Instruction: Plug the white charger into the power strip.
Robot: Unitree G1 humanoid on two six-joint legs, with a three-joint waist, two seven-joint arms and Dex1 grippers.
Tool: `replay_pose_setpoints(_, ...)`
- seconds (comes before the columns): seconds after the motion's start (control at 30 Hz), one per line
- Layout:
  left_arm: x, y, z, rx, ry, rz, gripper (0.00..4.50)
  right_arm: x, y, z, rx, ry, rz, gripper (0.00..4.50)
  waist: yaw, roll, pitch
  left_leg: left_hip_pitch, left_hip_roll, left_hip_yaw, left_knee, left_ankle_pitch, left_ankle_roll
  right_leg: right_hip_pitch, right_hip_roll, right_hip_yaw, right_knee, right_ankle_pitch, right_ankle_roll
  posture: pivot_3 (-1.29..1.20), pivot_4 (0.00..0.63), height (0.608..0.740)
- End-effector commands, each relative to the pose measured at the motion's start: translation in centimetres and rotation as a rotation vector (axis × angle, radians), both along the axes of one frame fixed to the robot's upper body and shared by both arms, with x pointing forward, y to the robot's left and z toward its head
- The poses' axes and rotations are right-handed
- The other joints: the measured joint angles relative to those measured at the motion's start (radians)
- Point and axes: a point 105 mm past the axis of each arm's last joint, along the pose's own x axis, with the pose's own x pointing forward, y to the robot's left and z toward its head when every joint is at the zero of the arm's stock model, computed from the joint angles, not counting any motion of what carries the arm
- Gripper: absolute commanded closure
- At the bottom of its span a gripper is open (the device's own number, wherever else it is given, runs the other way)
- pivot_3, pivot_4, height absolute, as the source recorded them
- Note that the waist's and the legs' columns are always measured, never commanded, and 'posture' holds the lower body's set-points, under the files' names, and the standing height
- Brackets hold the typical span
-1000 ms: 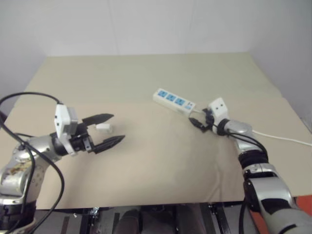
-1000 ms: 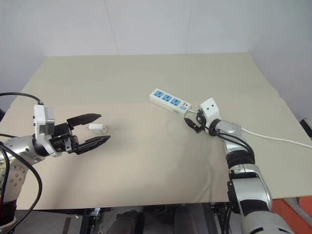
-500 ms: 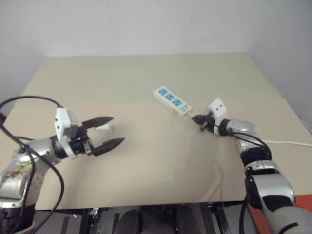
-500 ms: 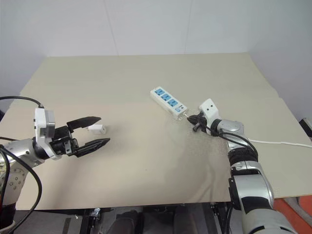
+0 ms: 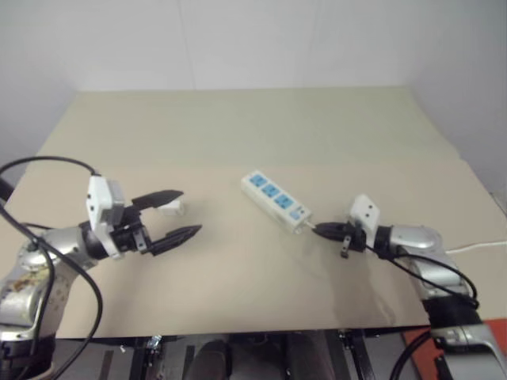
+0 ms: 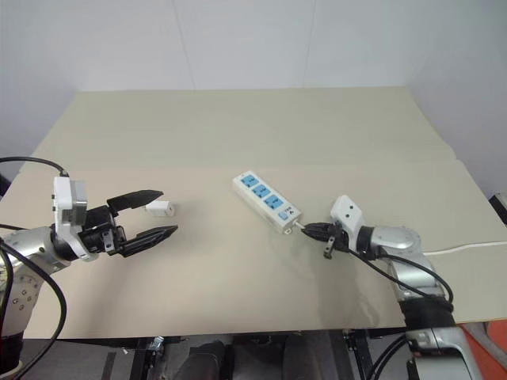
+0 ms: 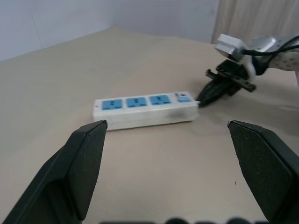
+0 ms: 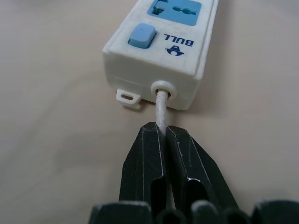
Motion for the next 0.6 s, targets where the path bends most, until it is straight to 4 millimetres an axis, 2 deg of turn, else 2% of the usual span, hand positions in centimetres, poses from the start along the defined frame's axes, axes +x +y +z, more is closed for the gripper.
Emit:
replay_pose_setpoints(0.03,-0.3,-0.1,0.8,0.008,-0.031,-0.014,0.0,-0.9,0.1,1.2,0.016,-0.03,0.025,3.8,-0.001,0.0,0.0,0.0,0.0,0.0,0.0,0.0,0.0,0.0,0.0,0.0,0.0,0.0,0.0,0.0,0.15,0.74)
replay_pose_setpoints(0.13,-0.3,-0.3,0.9,0.005,-0.03,-0.021,0.0,-1.0,-0.3,1.3,0.033,-0.031,-0.01,2.84,0.0,0.0,0.0,0.001,0.0,0.0,0.0,0.0,0.0,0.001,0.0,0.0,0.0,0.001,0.0,0.0,0.15,0.74)
replay_pose_setpoints(0.4,-0.6,0.0,1.2,-0.004,-0.031,-0.028,0.0,-1.5,-0.7,4.6,0.198,-0.117,-0.096,0.02,0.011,0.0,0.0,0.001,0.0,0.0,0.0,0.0,0.0,0.001,0.0,0.0,0.0,0.001,0.0,0.0,0.15,0.74)
replay_pose_setpoints(0.5,-0.7,0.0,1.2,-0.004,-0.031,-0.026,0.0,-0.9,-0.2,5.0,0.295,-0.156,-0.192,0.02,0.013,0.0,0.0,0.001,0.0,0.0,0.001,0.0,0.0,0.001,0.0,0.0,0.0,0.001,0.0,0.0,0.15,0.74)
replay_pose_setpoints(0.6,-0.6,0.0,1.1,-0.006,-0.03,-0.027,0.0,-0.7,1.3,4.5,0.386,-0.162,-0.243,0.02,0.015,0.0,0.0,0.001,0.0,0.0,0.0,0.0,0.0,0.001,0.0,0.001,0.001,0.001,0.0,0.0,0.15,0.74)
